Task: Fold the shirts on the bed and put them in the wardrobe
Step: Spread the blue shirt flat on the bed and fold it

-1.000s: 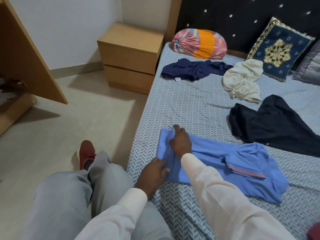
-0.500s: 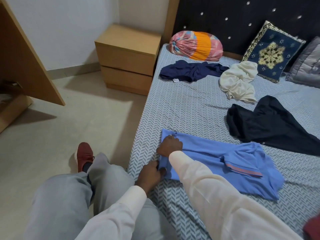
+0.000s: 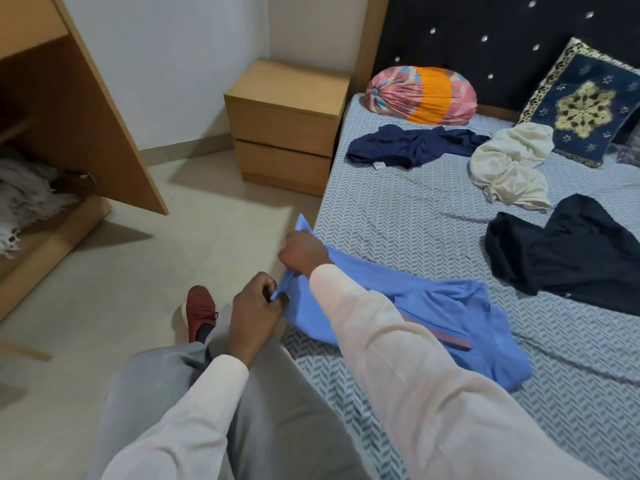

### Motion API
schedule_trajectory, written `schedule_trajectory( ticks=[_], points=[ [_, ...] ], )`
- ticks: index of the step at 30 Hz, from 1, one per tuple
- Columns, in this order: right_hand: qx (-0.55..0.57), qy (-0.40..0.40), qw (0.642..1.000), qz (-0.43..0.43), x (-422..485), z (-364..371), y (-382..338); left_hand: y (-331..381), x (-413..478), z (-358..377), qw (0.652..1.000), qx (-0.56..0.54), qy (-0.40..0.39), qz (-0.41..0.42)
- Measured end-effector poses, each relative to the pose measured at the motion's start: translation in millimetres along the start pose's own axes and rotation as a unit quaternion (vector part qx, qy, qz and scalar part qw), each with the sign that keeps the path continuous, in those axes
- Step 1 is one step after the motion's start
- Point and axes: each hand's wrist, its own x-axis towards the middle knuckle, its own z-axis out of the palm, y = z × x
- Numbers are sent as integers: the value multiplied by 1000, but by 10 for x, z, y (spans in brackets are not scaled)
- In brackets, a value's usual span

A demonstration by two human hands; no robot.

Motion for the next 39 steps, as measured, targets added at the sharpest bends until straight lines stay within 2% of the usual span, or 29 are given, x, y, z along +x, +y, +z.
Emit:
schedule_trajectory(
  ticks=[4, 7, 10, 14, 17, 19, 22, 28, 31, 34, 37, 39],
  points=[
    [150, -28, 988, -20, -174, -20, 536, 137, -187, 240, 995, -3, -71, 75],
    [218, -18, 976, -20, -369, -53, 1190, 204, -350, 517, 978, -17, -154, 140],
    [314, 17, 949, -1, -601, -131, 1818, 227, -465, 782, 968, 2, -185, 170],
    [373, 46, 926, 35, -911, -351, 2545, 178, -526, 1119, 957, 156, -203, 138],
    [398, 60, 913, 68, -1134, -536, 3040, 157, -579, 1327, 915, 272, -271, 122],
    [403, 47, 911, 79, -1246, -603, 3311, 133, -632, 1442, 891, 316, -290, 148],
    [381, 31, 920, 92, -1392, -620, 3549, 152, -684, 1559, 879, 335, -292, 174],
    [294, 69, 943, 138, -1506, -454, 3739, 178, -657, 1674, 925, 162, -332, 94],
    [199, 88, 964, 154, -1505, -427, 3740, 259, -690, 1697, 938, 93, -328, 64],
    [71, 60, 978, 188, -1494, -409, 3702, 327, -693, 1750, 952, 32, -304, 30],
    [-19, 106, 968, 228, -1482, -419, 3601, 339, -647, 1791, 955, -29, -289, -59],
    [-56, 153, 966, 202, -1435, -430, 3478, 318, -618, 1824, 948, -63, -284, -131]
  ],
)
